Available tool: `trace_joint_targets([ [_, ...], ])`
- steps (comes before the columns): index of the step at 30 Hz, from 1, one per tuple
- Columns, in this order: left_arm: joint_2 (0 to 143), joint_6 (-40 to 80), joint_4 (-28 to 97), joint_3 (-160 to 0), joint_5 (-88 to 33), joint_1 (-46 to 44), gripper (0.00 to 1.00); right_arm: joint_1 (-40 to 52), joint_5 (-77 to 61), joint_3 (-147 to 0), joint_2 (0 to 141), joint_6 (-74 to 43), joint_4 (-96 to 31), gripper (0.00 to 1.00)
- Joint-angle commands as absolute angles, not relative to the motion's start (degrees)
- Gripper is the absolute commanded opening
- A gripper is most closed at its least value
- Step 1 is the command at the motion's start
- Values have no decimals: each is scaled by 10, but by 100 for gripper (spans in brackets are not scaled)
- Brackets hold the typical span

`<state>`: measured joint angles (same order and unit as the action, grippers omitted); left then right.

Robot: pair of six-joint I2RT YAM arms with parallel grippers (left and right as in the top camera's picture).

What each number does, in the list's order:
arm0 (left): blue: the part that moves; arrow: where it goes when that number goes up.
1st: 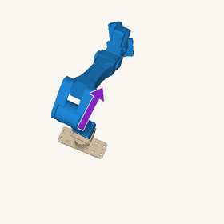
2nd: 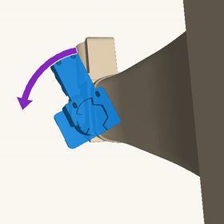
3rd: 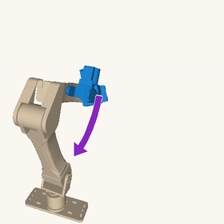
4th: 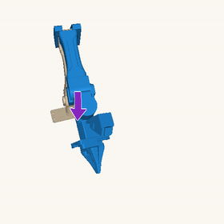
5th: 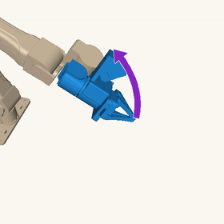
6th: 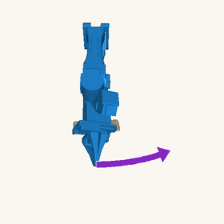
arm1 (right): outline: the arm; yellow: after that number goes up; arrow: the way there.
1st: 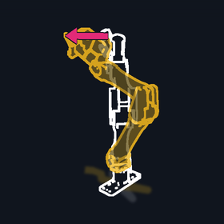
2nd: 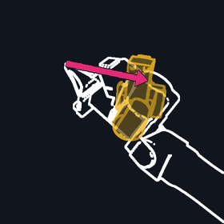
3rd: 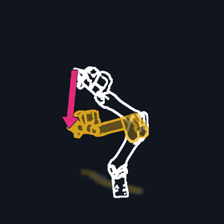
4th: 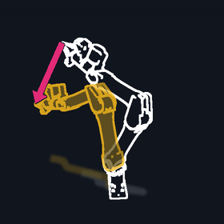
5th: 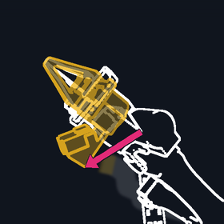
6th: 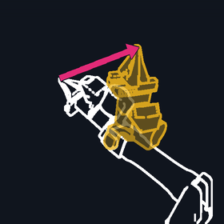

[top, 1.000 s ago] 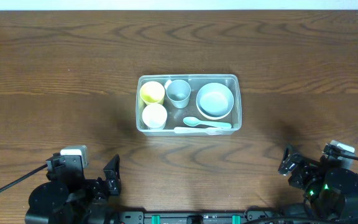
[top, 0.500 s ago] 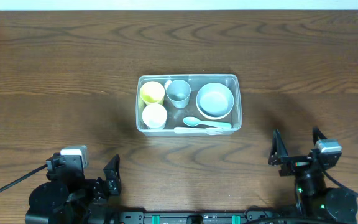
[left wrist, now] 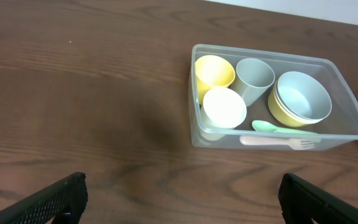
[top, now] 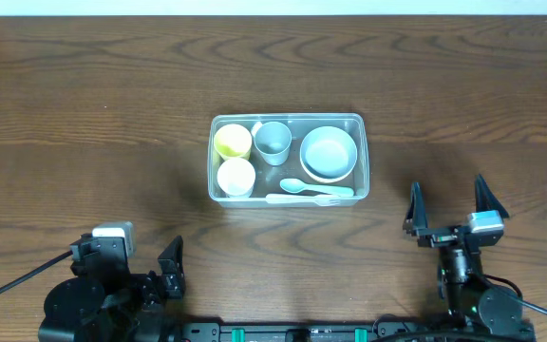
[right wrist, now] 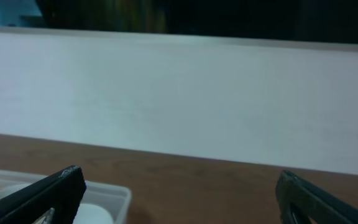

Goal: Pack container

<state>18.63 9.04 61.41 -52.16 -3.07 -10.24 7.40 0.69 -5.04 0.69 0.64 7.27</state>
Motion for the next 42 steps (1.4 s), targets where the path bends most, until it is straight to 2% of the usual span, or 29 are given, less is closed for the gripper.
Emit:
trace_joint_targets([
  [1, 188, 93, 613, -522, -37, -104, 98, 66, 30, -25, 3, 20, 88, 99],
  [4, 188, 93, 613, -522, -37, -104, 98, 64, 30, -8, 3, 16, 64, 99],
  [7, 188, 93, 613, -522, -37, -104, 98, 64, 26, -3, 3, -2, -44, 99],
  [42, 188, 93, 613, -522, -37, -104, 98, 64, 19, -4, 3, -2, -41, 99],
])
